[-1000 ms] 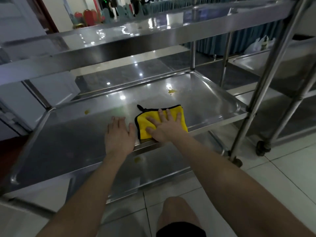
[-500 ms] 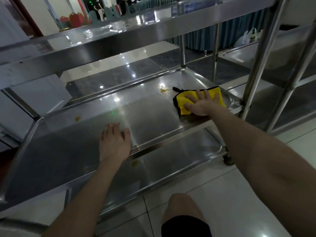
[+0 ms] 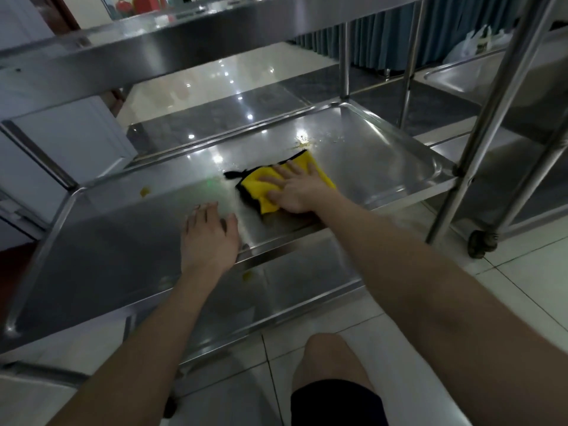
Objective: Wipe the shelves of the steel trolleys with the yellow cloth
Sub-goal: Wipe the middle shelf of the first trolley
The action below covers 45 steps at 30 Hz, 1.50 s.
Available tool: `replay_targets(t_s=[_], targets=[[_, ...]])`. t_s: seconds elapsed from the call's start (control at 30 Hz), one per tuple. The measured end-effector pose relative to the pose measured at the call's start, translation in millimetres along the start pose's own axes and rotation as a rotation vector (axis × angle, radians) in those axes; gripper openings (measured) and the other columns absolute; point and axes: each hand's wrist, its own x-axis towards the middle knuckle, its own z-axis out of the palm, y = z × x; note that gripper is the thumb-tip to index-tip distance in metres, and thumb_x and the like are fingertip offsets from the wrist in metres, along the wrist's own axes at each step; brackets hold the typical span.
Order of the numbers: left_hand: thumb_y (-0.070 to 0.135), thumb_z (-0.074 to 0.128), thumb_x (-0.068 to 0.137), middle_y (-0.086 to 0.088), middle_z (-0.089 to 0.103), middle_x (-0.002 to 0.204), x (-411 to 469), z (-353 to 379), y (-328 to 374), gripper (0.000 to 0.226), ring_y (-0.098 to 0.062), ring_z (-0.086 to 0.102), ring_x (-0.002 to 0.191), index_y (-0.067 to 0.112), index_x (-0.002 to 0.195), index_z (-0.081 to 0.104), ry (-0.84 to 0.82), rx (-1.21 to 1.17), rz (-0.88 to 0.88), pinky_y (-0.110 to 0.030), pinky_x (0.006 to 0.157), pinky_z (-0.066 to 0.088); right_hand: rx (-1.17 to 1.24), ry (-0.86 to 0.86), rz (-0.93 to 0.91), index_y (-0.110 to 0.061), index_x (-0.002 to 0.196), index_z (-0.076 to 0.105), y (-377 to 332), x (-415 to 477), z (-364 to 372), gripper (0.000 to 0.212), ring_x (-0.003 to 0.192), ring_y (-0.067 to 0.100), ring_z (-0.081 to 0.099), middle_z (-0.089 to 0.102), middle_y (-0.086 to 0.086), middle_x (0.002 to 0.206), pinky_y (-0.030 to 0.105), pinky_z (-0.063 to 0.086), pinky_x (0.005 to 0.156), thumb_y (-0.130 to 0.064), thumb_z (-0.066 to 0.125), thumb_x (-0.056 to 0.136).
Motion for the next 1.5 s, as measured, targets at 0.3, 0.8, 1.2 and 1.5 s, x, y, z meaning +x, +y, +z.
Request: replay_targets(t_s=[0.3, 0.8, 1.2, 1.5], targets=[[0.028, 0.044, 0.112, -0.030, 0.051, 0.157, -3, -1, 5, 0.051, -0.043, 0.042, 0.151, -0.002, 0.153, 0.050, 0.035, -0.055, -0.013, -0.051, 0.129, 0.025, 0.011, 0.080, 0.488, -0.055, 0.166, 0.003, 204, -38, -17, 0.071, 0.166, 0.031, -0.008, -0.005, -0.004, 0.180, 0.072, -0.013, 0.124, -0.075, 0.010, 0.098], [0.033, 0.034, 0.107, -0.032, 0.049, 0.157, -5, -4, 4, 0.061, -0.043, 0.042, 0.151, -0.005, 0.152, 0.049, 0.050, -0.085, -0.026, -0.050, 0.129, 0.025, 0.044, 0.028, 0.077, -0.054, 0.167, 0.008, 79, -40, -10, 0.062, 0.166, 0.024, -0.005, -0.003, -0.010, 0.180, 0.063, -0.009, 0.129, -0.065, 0.014, 0.107], [0.040, 0.035, 0.106, -0.031, 0.053, 0.155, 2, 9, 11, 0.064, -0.044, 0.043, 0.150, -0.002, 0.151, 0.051, 0.094, -0.109, -0.051, -0.052, 0.129, 0.025, -0.014, 0.103, 0.415, -0.050, 0.168, 0.005, 132, -92, -7, 0.067, 0.166, 0.033, 0.000, -0.003, -0.001, 0.180, 0.070, 0.000, 0.127, -0.068, 0.013, 0.104], [0.032, 0.048, 0.112, -0.023, 0.051, 0.157, 0, -19, -17, 0.043, -0.040, 0.043, 0.150, 0.010, 0.148, 0.054, 0.092, -0.339, 0.074, -0.055, 0.126, 0.031, -0.023, 0.083, 0.053, -0.057, 0.165, 0.003, 0, -82, 18, 0.074, 0.166, 0.032, -0.007, -0.004, -0.002, 0.180, 0.072, -0.007, 0.125, -0.082, 0.016, 0.097]])
